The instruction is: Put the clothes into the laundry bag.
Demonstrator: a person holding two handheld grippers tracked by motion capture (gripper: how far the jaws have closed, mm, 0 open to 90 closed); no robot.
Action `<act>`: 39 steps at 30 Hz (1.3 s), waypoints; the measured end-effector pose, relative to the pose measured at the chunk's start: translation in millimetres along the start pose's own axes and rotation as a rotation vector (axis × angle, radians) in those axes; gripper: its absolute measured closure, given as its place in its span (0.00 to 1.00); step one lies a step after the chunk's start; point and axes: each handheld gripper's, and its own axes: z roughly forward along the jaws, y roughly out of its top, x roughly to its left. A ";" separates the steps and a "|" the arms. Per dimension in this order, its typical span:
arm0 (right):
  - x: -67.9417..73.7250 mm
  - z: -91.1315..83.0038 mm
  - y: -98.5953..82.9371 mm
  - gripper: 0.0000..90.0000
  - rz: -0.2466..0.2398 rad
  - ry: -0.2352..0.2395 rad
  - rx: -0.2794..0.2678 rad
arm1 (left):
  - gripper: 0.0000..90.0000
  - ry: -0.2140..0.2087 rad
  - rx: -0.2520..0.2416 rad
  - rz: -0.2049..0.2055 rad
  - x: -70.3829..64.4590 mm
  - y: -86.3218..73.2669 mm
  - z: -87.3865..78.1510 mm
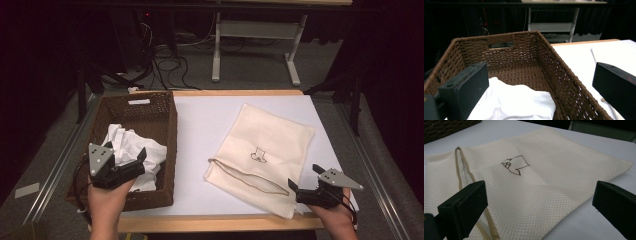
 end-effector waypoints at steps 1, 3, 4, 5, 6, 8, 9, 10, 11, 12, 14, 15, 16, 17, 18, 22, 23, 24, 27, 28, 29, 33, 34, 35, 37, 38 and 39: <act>0.0 0.0 0.0 0.01 0.000 0.000 0.000 | 0.01 0.000 0.000 0.000 0.0 0.0 0.0; -2.3 -0.1 -0.4 0.01 0.001 0.002 -0.004 | 0.01 0.007 0.018 0.021 -2.1 6.4 5.3; -4.0 0.1 -0.8 0.01 0.006 0.003 0.002 | 0.01 0.011 0.044 0.044 -3.1 12.2 12.1; -4.0 0.1 -0.8 0.01 0.006 0.003 0.002 | 0.01 0.011 0.044 0.044 -3.1 12.2 12.1; -4.3 0.4 -0.9 0.01 0.009 0.004 0.004 | 0.01 0.004 0.055 0.043 -3.0 14.6 15.8; -3.9 0.0 -0.3 0.01 0.009 0.005 0.002 | 0.01 -0.009 0.106 0.038 0.4 19.8 27.7; -3.9 0.0 -0.3 0.01 0.009 0.005 0.002 | 0.01 -0.009 0.106 0.038 0.4 19.8 27.7; -3.1 -0.5 0.2 0.01 0.004 0.007 -0.004 | 0.01 -0.006 0.150 0.031 5.3 21.1 36.3; -2.5 -0.6 0.3 0.01 0.007 0.007 -0.003 | 0.01 -0.001 0.172 0.030 7.9 21.4 40.1; -2.4 -0.3 0.4 0.01 0.001 0.008 -0.006 | 0.01 0.002 0.192 0.029 10.5 21.3 43.6; -1.6 0.1 0.2 0.01 0.006 0.010 0.000 | 0.01 0.016 0.235 0.021 16.0 20.5 50.1; -1.5 0.7 0.1 0.01 0.007 0.011 0.002 | 0.01 0.023 0.260 0.021 18.8 19.6 53.3; -1.5 1.2 0.0 0.01 0.009 0.012 0.003 | 0.01 0.023 0.290 0.013 22.0 18.5 56.6; -1.9 1.8 -0.1 0.01 0.002 0.013 0.002 | 0.01 0.023 0.290 0.013 22.0 18.5 56.6; -1.9 2.1 -0.1 0.01 0.003 0.014 0.002 | 0.01 0.023 0.355 -0.006 27.9 16.6 63.0; -1.5 2.1 -0.1 0.01 0.005 0.014 0.003 | 0.00 0.035 0.496 0.006 36.7 11.2 74.9; -1.6 1.9 0.0 0.01 0.003 0.014 0.002 | 0.00 0.035 0.496 0.006 36.7 11.2 74.9; -1.6 1.9 0.0 0.01 0.003 0.014 0.002 | 0.00 0.041 0.523 0.010 39.0 9.2 77.5; -1.6 1.3 0.0 0.01 0.008 0.017 0.000 | 0.00 0.024 0.632 -0.043 49.6 1.8 85.2; -1.6 1.3 0.0 0.01 0.008 0.017 0.000 | 0.00 0.022 0.667 -0.067 53.0 -1.6 87.9; -1.5 1.2 0.0 0.01 0.010 0.016 0.001 | 0.00 0.022 0.709 -0.083 56.2 -4.4 90.4; -1.8 1.9 0.1 0.01 0.005 0.016 0.004 | 0.00 0.019 0.834 -0.130 62.5 -13.2 100.3; -1.4 2.2 0.0 0.01 0.008 0.019 0.008 | 0.00 0.022 0.899 -0.167 65.6 -20.5 107.2; -1.4 2.2 0.0 0.01 0.008 0.019 0.008 | 0.00 0.022 0.899 -0.167 65.6 -20.5 107.2; -1.0 1.9 0.4 0.01 0.003 0.020 0.005 | 0.00 -0.007 1.006 -0.204 64.5 -36.5 120.3; -1.0 1.7 0.5 0.01 0.001 0.021 0.001 | 0.00 -0.011 1.039 -0.193 62.3 -41.1 124.2; -1.0 1.7 0.5 0.01 0.001 0.021 0.001 | 0.00 -0.011 1.039 -0.193 62.3 -41.1 124.2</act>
